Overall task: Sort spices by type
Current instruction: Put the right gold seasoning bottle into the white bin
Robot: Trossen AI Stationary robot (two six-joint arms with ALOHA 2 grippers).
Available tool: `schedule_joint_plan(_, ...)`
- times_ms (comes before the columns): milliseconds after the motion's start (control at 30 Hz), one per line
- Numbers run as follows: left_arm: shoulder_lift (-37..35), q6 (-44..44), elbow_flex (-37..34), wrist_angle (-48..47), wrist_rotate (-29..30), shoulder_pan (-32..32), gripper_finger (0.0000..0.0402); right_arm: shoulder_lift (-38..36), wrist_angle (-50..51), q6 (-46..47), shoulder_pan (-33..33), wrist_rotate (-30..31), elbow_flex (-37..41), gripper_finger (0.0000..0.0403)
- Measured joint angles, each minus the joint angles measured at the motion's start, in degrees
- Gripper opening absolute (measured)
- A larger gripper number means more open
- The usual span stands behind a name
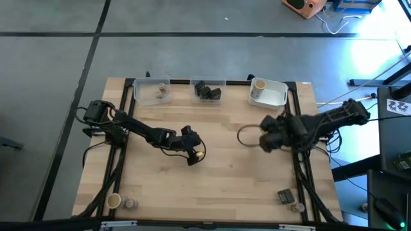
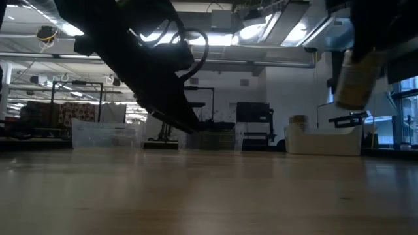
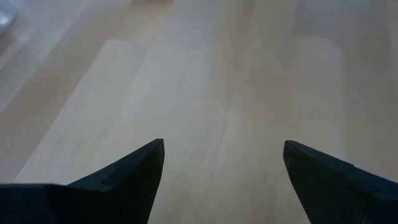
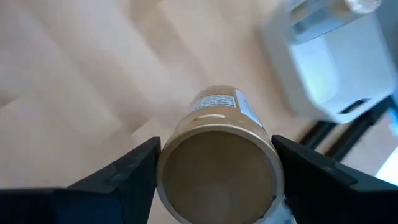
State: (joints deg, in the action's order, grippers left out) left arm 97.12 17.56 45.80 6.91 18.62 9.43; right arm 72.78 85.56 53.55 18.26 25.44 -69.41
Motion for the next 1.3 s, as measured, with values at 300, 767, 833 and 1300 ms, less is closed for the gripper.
schedule_joint_plan(300, -3.4, 0.0, -1.7, -7.0, 0.0, 0.1, 0.0312, -2.2, -0.6, -15.4, -18.8, 3.7, 0.0, 0.0283)
schedule_joint_plan(767, -8.3, 3.0, -12.0, -4.4, 0.0, 0.1, 0.0312, -2.2, -14.3, -38.0, -47.9, -4.1, 0.0, 0.0284)
schedule_joint_plan(833, -8.3, 4.2, -12.5, -4.3, 0.0, 0.1, 0.0312, -2.2, -16.2, -40.3, -51.4, -5.9, 0.0, 0.0284)
schedule_joint_plan(1300, -8.3, 3.3, -12.6, -4.3, 0.0, 1.1, 0.0312, 2.3, -29.5, -48.5, -68.0, -15.0, 7.9, 0.0284)
